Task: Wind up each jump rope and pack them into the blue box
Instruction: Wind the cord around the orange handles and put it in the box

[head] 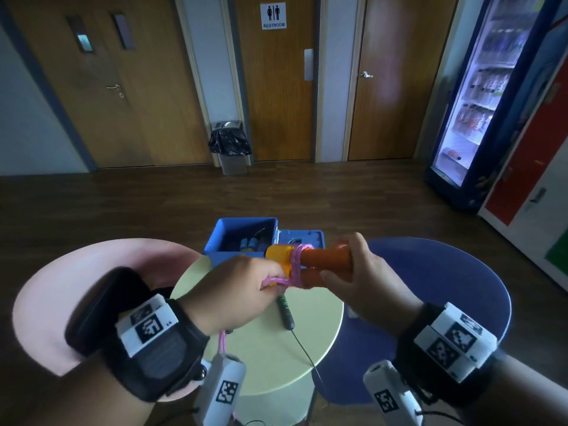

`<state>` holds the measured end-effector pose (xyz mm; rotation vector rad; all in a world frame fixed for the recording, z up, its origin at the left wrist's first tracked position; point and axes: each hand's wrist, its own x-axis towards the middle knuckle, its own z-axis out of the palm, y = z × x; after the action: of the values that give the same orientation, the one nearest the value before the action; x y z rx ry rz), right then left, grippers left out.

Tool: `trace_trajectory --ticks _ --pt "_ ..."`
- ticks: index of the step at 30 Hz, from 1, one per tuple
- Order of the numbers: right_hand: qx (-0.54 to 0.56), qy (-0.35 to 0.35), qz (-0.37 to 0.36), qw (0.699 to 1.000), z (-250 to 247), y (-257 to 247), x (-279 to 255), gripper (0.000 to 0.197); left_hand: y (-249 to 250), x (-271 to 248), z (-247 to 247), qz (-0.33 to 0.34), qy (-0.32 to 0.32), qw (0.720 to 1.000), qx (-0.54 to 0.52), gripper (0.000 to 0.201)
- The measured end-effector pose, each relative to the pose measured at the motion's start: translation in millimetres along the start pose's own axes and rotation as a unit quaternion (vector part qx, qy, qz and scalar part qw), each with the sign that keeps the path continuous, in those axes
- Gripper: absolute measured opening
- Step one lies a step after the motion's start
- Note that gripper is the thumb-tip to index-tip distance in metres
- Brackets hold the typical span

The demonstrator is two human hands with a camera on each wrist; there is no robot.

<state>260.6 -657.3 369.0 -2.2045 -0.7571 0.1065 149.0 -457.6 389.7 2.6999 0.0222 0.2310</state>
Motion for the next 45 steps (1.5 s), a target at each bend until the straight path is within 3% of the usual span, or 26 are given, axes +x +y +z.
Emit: trace_trajectory --ticks 1,3,7,12,15,25,28,32,34,36,38,40,42,43,45 --pt "-0.011 -0.036 -0.005 0.999 -1.8 -2.0 1.0 0.036 -0.3 2.7 -5.9 0.007 -0.006 1.0 -0.008 0.003" --pt "-0.001 -0.102 -0.004 0.995 -7.6 -5.6 3.9 0.032 -1.1 7.8 -16.4 0.027 -0.036 0.998 -0.033 0.011" --pt "0.107 -0.185 0.033 0.976 -22.1 -13.9 6.5 0.025 -9.0 17.7 -28.4 0.067 -0.116 0.98 -0.15 0.015" --pt "0.178 -0.256 0.068 0.948 -29.5 -21.9 4.2 0.032 -18.8 23.4 -29.4 0.089 -0.11 0.979 -0.145 0.009" --pt "0.204 -0.279 0.087 0.934 -31.7 -22.1 5.3 0.044 -15.8 25.1 -28.8 0.113 -0.102 0.981 -0.123 0.009" --pt "0.317 -0.338 0.057 0.885 -42.1 -21.5 7.2 0.039 -18.0 25.3 -21.4 0.121 -0.085 0.977 -0.152 0.01" --pt "0.355 -0.335 0.05 0.872 -40.7 -18.5 6.0 0.036 -25.6 22.9 -17.0 0.086 -0.085 0.972 -0.201 0.011" --pt "0.438 -0.317 0.052 0.84 -34.9 -13.6 5.9 0.038 -30.8 20.4 -12.4 0.04 -0.091 0.942 -0.32 0.027" --pt "0.481 -0.309 0.051 0.819 -28.9 -14.3 6.7 0.033 -37.6 20.9 -0.4 -0.033 -0.114 0.9 -0.42 0.033" --pt "0.515 -0.29 0.044 0.806 -21.3 -17.4 7.7 0.032 -51.9 17.4 22.1 -0.169 -0.136 0.79 -0.574 0.04" --pt "0.55 -0.265 0.043 0.791 -13.5 -22.3 9.0 0.033 -60.0 15.7 50.7 -0.253 -0.058 0.696 -0.67 0.042" --pt "0.578 -0.229 0.047 0.782 -6.2 -28.2 11.3 0.027 -39.6 11.1 60.7 -0.235 0.034 0.627 -0.742 0.022" --pt "0.589 -0.192 0.053 0.783 1.6 -34.0 14.1 0.02 -11.0 7.7 56.7 -0.163 0.028 0.599 -0.784 0.027" --pt "0.592 -0.178 0.057 0.784 6.0 -35.8 15.8 0.018 6.9 6.2 52.6 -0.135 0.019 0.602 -0.787 0.029" --pt "0.596 -0.152 0.072 0.785 15.6 -38.3 19.2 0.017 5.7 6.7 48.4 -0.142 0.059 0.602 -0.784 0.032"
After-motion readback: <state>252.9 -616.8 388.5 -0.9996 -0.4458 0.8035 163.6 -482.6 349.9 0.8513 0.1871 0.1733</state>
